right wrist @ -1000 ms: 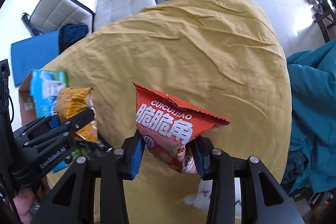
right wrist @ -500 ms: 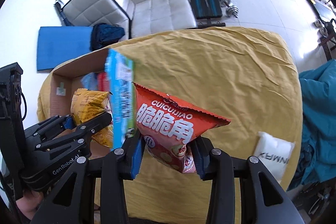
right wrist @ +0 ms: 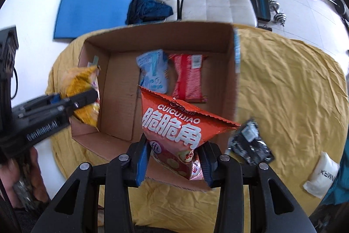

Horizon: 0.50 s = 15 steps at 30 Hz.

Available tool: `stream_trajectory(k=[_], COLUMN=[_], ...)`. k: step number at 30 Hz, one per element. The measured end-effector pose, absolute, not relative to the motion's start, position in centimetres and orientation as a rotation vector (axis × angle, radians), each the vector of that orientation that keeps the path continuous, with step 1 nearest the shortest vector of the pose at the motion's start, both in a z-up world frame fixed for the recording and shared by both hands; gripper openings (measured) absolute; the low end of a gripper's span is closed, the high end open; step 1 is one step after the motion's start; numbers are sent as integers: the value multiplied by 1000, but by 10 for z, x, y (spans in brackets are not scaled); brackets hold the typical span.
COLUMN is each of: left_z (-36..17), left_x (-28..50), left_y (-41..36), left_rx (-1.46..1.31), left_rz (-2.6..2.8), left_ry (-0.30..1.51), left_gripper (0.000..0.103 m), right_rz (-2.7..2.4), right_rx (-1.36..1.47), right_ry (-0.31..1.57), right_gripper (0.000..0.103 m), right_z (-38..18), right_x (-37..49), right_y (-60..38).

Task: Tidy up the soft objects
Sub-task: 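Carry the yellow packet and red-orange bag over the cardboard box with both tools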

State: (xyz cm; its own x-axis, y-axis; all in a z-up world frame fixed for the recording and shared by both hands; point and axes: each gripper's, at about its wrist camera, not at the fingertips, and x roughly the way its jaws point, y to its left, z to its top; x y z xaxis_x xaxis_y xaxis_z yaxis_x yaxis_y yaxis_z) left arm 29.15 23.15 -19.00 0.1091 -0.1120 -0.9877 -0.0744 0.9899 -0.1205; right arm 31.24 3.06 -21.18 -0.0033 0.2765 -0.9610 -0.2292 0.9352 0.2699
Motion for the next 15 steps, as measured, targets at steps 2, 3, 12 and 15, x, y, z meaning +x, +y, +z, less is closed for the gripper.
stream_trajectory(k=[2,3,12,15], left_z=[-206,-217,-284,-301], left_x=[298,303,337,351], left_y=[240,244,245,238], left_rx=[-149,-142,-62,-20], left_rz=[-32,-29,-80,-101], left_ry=[1493,1512,1625,1651], left_gripper=[33,33,33,34], right_rz=[394,397,373,392], right_rx=[18,19,-62,-78], right_ry=[1550,1569,1690,1703], right_gripper=[42,42,43,43], right_z=[-231,-243,-324,-338], right_x=[315,315,319,320], right_y=[44,50,67,68])
